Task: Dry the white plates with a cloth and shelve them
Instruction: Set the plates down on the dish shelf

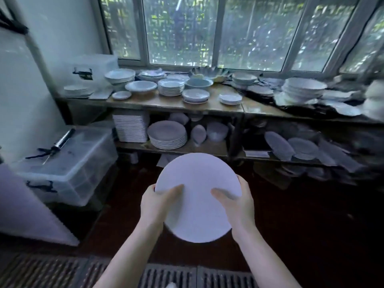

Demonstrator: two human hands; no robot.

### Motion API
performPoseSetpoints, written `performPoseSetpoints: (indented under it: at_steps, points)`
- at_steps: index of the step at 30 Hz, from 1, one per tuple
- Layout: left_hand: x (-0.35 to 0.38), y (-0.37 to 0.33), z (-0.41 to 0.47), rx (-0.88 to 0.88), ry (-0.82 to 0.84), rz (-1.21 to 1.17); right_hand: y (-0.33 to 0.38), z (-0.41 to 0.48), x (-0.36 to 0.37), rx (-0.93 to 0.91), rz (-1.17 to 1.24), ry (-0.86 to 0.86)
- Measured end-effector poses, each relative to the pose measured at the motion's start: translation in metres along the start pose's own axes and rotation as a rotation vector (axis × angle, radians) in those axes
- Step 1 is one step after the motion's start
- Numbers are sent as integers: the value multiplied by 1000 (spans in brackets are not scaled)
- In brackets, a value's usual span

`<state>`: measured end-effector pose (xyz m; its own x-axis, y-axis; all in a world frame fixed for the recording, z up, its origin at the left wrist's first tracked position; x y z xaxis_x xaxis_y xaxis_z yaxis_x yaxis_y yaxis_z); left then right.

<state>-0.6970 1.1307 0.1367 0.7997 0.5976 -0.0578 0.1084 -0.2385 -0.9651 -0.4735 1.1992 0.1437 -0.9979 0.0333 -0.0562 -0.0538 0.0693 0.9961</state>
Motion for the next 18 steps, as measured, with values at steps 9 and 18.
performPoseSetpoints:
  at_steps: [9,18]
  points:
    - [129,-66,181,-18,215,6,31,180,3,-5,-14,-253]
    - [250,-98,322,-58,279,-52,30,362,3,8,-52,-300]
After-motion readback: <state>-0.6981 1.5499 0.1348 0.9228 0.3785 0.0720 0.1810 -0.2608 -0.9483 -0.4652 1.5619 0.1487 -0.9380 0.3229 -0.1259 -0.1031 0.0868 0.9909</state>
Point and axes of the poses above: each hand's wrist, its own z-axis towards the middle knuckle, its own x-axis out of the palm, y = z × x, the point moved 7 cm from there along z, towards the middle knuckle, and after that the axes turned 2 degrees about x, right-handed, at the moved point
